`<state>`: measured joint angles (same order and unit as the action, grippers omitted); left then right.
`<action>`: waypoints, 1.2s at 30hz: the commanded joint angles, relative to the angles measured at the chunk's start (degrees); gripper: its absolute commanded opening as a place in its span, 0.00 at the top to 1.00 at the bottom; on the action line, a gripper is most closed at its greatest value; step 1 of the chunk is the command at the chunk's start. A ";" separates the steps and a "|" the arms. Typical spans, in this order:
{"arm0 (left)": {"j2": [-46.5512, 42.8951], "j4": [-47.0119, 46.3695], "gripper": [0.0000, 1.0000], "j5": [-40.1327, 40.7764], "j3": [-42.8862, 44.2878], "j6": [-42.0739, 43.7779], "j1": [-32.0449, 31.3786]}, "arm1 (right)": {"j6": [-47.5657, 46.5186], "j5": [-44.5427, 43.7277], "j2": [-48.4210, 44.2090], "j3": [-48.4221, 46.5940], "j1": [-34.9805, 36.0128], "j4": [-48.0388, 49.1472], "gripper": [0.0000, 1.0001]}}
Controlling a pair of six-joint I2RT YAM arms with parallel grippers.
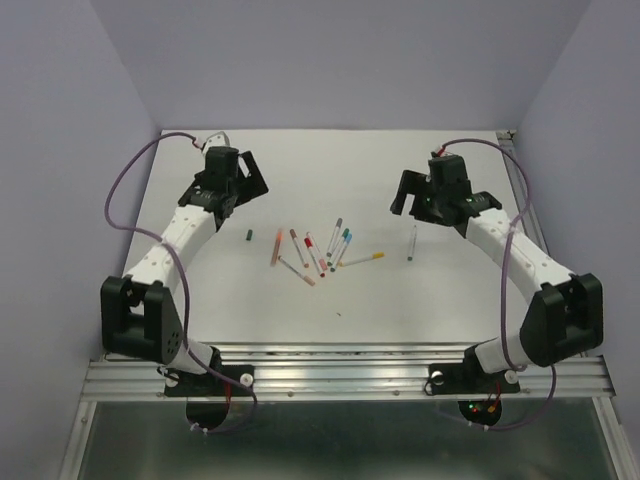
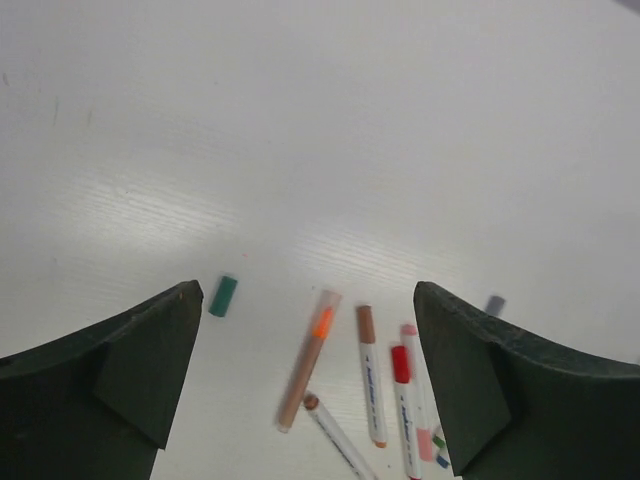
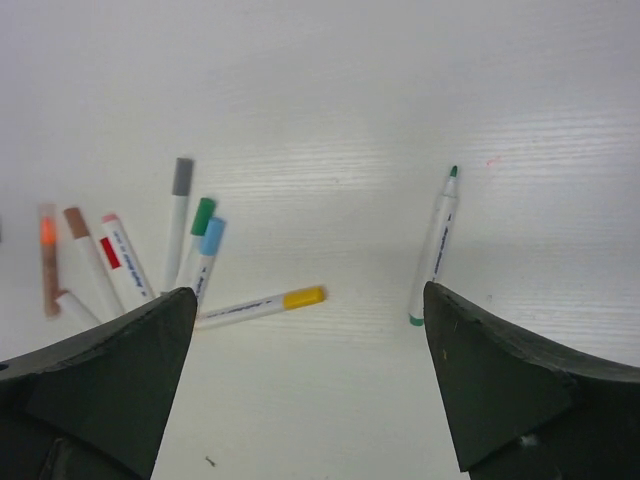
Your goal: Open the pen caps
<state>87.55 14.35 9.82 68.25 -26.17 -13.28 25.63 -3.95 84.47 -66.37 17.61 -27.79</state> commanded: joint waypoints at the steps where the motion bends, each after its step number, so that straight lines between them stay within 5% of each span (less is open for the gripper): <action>1: -11.15 -4.84 0.01 -7.26 -6.00 -0.28 -1.22 | 4.42 5.77 -7.11 3.35 -0.03 2.48 0.00; 6: -18.47 -14.08 0.01 -20.10 -11.91 3.49 -10.23 | 7.94 4.83 -15.27 6.95 -0.03 -0.67 0.00; 10: -14.35 -15.30 0.01 -17.55 -9.37 9.46 -21.41 | 10.84 4.91 -19.51 10.90 -0.03 -1.92 0.00; 18: 3.75 -16.02 0.01 -22.21 -0.49 18.60 -31.36 | 23.94 -8.18 -28.82 16.35 -0.03 -7.54 0.00; 25: 16.58 -12.69 0.01 -22.75 6.36 22.74 -33.39 | 21.22 -3.10 -33.14 19.34 -0.12 -5.18 0.00; 36: 24.95 -8.20 0.11 -21.78 11.03 23.54 -34.89 | 15.60 0.51 -28.13 21.63 -0.12 -2.27 0.00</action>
<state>112.25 4.27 -12.95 76.75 -4.45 -47.53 44.25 -4.60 55.55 -45.93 17.61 -33.47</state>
